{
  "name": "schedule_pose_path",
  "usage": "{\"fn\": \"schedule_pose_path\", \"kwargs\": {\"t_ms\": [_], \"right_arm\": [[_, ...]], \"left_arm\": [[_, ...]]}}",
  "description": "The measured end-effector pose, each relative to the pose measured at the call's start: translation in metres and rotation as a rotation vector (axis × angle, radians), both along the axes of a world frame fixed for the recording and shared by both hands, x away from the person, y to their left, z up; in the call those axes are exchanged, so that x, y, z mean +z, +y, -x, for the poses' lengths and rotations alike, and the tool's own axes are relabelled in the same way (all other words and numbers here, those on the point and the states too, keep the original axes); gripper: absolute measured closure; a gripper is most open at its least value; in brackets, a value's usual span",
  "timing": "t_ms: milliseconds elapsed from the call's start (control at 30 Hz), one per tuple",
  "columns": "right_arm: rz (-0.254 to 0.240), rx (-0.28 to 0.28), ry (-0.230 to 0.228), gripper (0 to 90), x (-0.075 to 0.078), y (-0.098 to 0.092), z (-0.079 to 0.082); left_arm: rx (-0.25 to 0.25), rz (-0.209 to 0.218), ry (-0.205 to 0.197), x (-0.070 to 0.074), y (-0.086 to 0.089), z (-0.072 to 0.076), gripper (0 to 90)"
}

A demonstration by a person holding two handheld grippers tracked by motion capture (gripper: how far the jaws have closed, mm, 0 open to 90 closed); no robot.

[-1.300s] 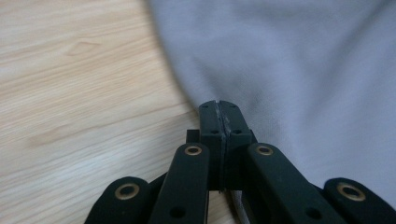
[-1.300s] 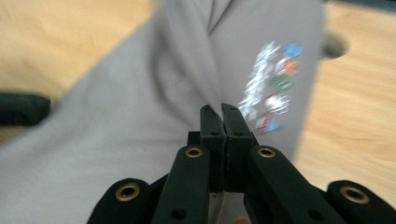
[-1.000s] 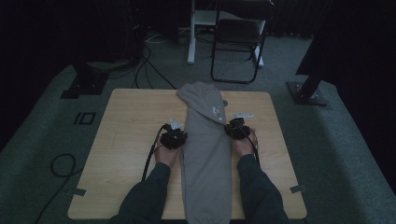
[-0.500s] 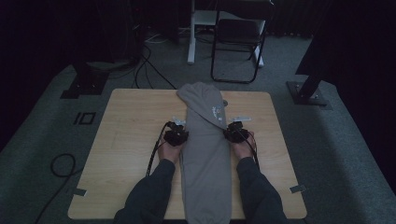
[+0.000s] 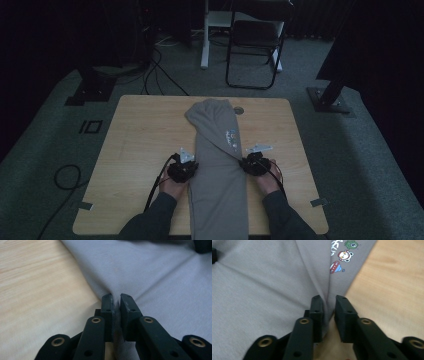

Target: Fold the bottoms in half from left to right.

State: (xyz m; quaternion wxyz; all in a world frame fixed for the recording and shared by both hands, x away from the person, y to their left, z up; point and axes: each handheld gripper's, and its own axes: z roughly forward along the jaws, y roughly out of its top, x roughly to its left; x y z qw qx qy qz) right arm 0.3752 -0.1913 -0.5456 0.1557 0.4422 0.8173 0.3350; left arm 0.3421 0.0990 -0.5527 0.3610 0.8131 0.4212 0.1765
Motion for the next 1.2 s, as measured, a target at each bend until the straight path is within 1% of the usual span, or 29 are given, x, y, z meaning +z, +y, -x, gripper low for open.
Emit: {"fn": "schedule_pose_path", "kwargs": {"t_ms": [33,67,100,133,200,233,267,367,467,500,533,567,633,700,733,767,800,833,867,900,933,967,1033,1067,1167,1200], "right_arm": [[0.001,0.005,-0.002,66.1,0.0,-0.001,0.003],[0.001,0.013,-0.013,60.1,-0.001,-0.001,0.006],[0.002,0.017,-0.022,57.1,-0.002,-0.001,0.006],[0.003,0.016,-0.032,53.4,-0.003,-0.001,0.006],[-0.002,0.025,-0.039,48.7,-0.004,0.0,0.003],[0.008,0.03,-0.046,47.3,-0.004,0.002,0.001],[0.025,0.035,-0.057,46.9,-0.003,0.006,-0.002],[0.046,0.053,-0.076,46.5,-0.001,0.018,-0.012],[0.072,0.057,-0.079,46.6,-0.001,0.034,-0.025],[0.081,0.065,-0.083,46.7,-0.001,0.04,-0.03],[0.092,0.068,-0.085,46.8,0.0,0.047,-0.035],[0.107,0.067,-0.091,47.0,0.002,0.054,-0.041],[0.116,0.076,-0.092,47.1,0.003,0.061,-0.048],[0.143,0.081,-0.102,47.1,0.004,0.071,-0.057],[0.153,0.086,-0.106,47.1,0.004,0.074,-0.061],[0.161,0.085,-0.105,47.0,0.004,0.078,-0.065],[0.172,0.084,-0.108,47.1,0.003,0.08,-0.069],[0.174,0.082,-0.112,47.2,0.003,0.082,-0.071],[0.18,0.079,-0.117,49.0,0.004,0.084,-0.073],[0.183,0.076,-0.123,51.9,0.004,0.084,-0.076],[0.179,0.066,-0.122,59.2,0.005,0.083,-0.078],[0.159,0.055,-0.12,72.5,0.006,0.081,-0.08],[0.112,0.017,-0.113,87.4,0.009,0.073,-0.083],[0.096,-0.006,-0.11,89.6,0.011,0.068,-0.084],[0.052,-0.045,-0.104,89.9,0.013,0.051,-0.081],[0.025,-0.061,-0.094,89.8,0.013,0.045,-0.079]], "left_arm": [[-0.002,-0.005,0.003,0.001,0.001,0.002,78.5],[-0.003,-0.007,0.005,0.001,0.002,0.002,72.1],[-0.001,-0.008,-0.004,0.002,0.003,0.001,66.6],[0.008,-0.005,-0.021,0.003,0.005,-0.001,61.3],[0.045,0.02,-0.041,0.006,0.008,-0.009,57.4],[0.059,0.028,-0.048,0.008,0.009,-0.014,57.1],[0.073,0.029,-0.052,0.01,0.009,-0.021,56.9],[0.096,0.024,-0.055,0.012,0.007,-0.04,56.8],[0.104,0.01,-0.037,0.011,0.003,-0.055,56.8],[0.101,0.008,-0.033,0.011,0.0,-0.06,56.7],[0.091,0.011,-0.02,0.011,-0.002,-0.064,56.6],[0.083,0.006,-0.016,0.01,-0.004,-0.065,56.5],[0.075,-0.019,-0.016,0.008,-0.008,-0.069,56.5],[0.075,-0.015,0.002,0.005,-0.01,-0.072,57.1],[0.079,-0.004,0.003,0.004,-0.01,-0.073,59.3],[0.086,-0.008,0.005,0.004,-0.01,-0.074,62.2],[0.098,-0.025,0.012,0.003,-0.011,-0.075,66.0],[0.09,-0.013,0.017,0.003,-0.01,-0.075,70.3],[0.077,-0.009,0.025,0.003,-0.009,-0.076,75.9],[0.073,-0.02,0.023,0.004,-0.01,-0.075,81.2],[0.072,-0.033,0.015,0.004,-0.011,-0.074,85.1],[0.071,-0.048,0.006,0.004,-0.012,-0.073,86.4],[0.065,-0.05,-0.009,0.003,-0.01,-0.069,87.1],[0.067,-0.046,-0.011,0.002,-0.007,-0.067,87.2],[0.071,-0.039,-0.005,0.002,0.001,-0.06,87.4],[0.07,-0.041,-0.006,0.002,0.003,-0.056,87.5]]}}
